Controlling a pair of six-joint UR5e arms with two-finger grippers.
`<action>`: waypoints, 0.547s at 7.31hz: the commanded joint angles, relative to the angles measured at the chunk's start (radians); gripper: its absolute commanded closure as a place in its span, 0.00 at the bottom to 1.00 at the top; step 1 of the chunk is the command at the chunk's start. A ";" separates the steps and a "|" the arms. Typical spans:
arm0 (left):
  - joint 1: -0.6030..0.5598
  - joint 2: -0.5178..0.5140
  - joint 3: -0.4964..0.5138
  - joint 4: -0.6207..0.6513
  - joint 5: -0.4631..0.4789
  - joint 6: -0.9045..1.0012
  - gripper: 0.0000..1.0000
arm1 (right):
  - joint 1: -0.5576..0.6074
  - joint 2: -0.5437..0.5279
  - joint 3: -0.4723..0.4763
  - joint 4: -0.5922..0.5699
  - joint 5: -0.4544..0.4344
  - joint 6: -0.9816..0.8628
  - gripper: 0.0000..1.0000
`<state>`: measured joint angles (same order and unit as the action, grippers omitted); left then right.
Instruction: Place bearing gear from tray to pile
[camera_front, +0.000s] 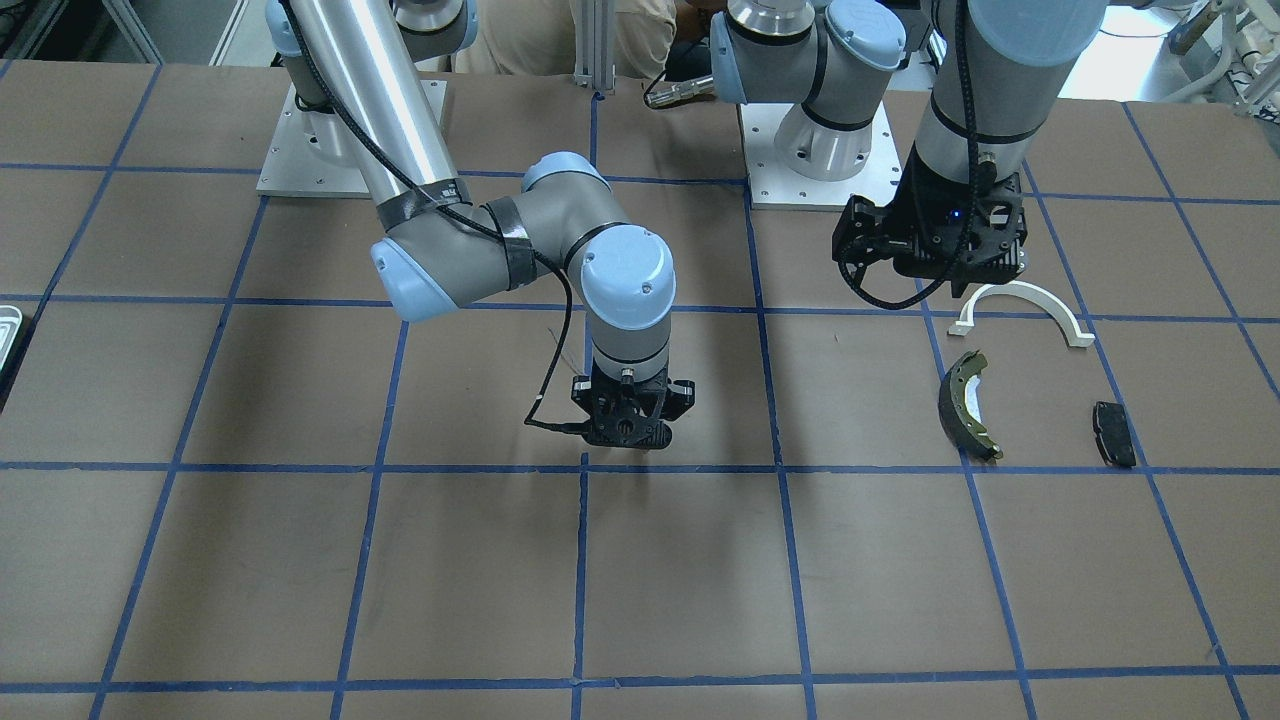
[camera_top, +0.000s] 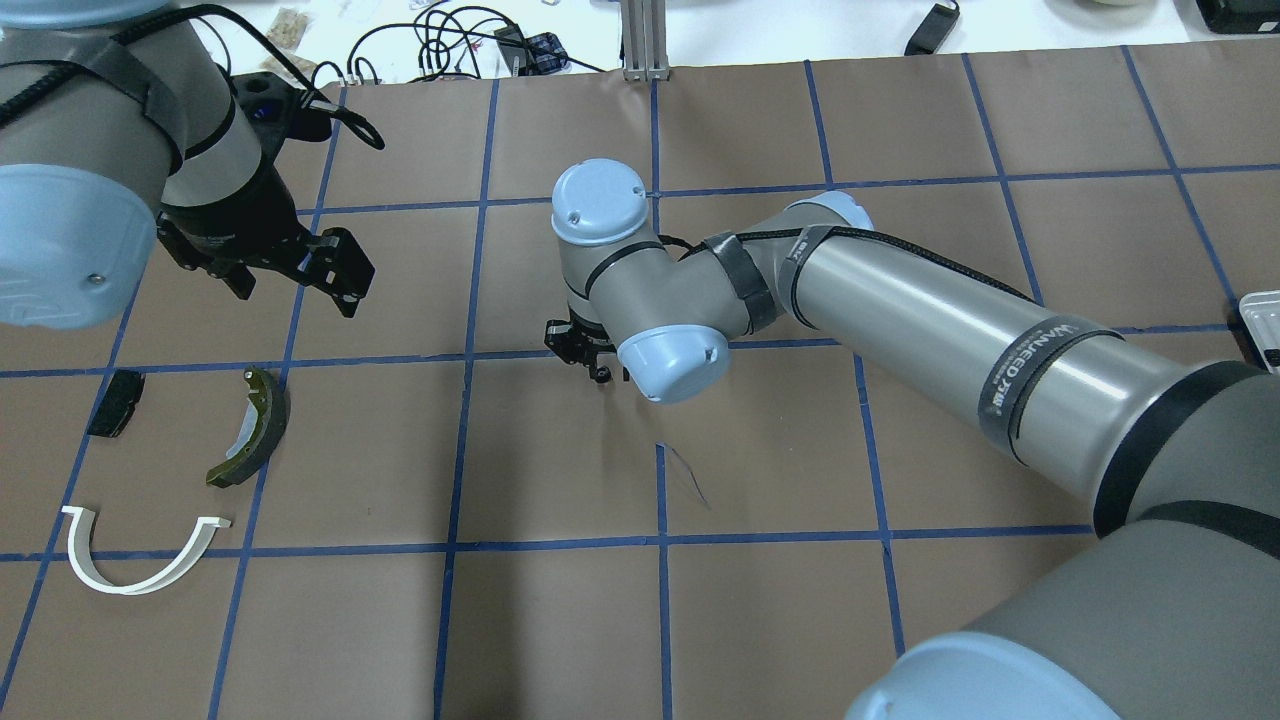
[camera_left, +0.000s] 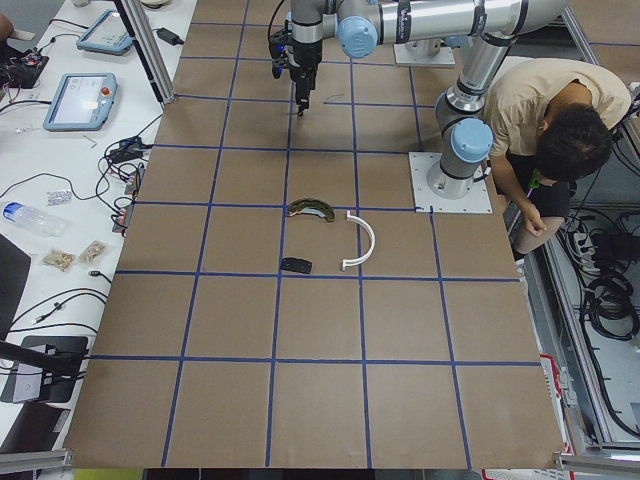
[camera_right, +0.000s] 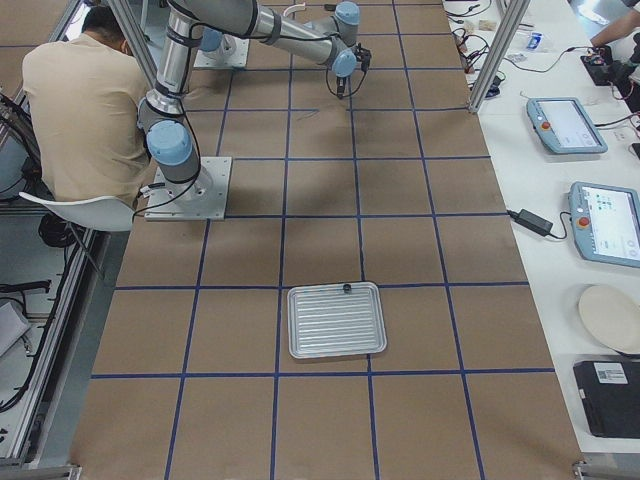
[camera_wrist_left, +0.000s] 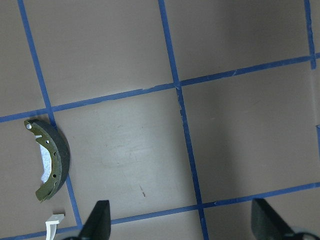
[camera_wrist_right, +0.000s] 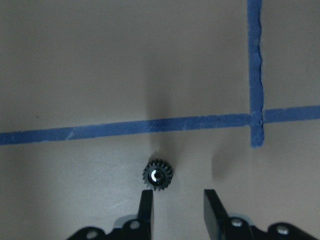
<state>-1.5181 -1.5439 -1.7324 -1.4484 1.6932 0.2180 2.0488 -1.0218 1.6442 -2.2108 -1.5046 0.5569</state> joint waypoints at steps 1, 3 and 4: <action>-0.001 -0.025 -0.006 0.010 -0.042 -0.008 0.00 | -0.039 -0.013 0.023 -0.106 -0.011 -0.146 0.00; -0.023 -0.068 -0.010 0.084 -0.113 -0.099 0.00 | -0.254 -0.081 0.025 -0.045 0.004 -0.367 0.00; -0.058 -0.088 -0.015 0.112 -0.127 -0.165 0.00 | -0.342 -0.116 0.025 -0.005 0.000 -0.581 0.00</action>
<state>-1.5428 -1.6065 -1.7423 -1.3719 1.5995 0.1275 1.8288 -1.0936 1.6680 -2.2601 -1.5059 0.2035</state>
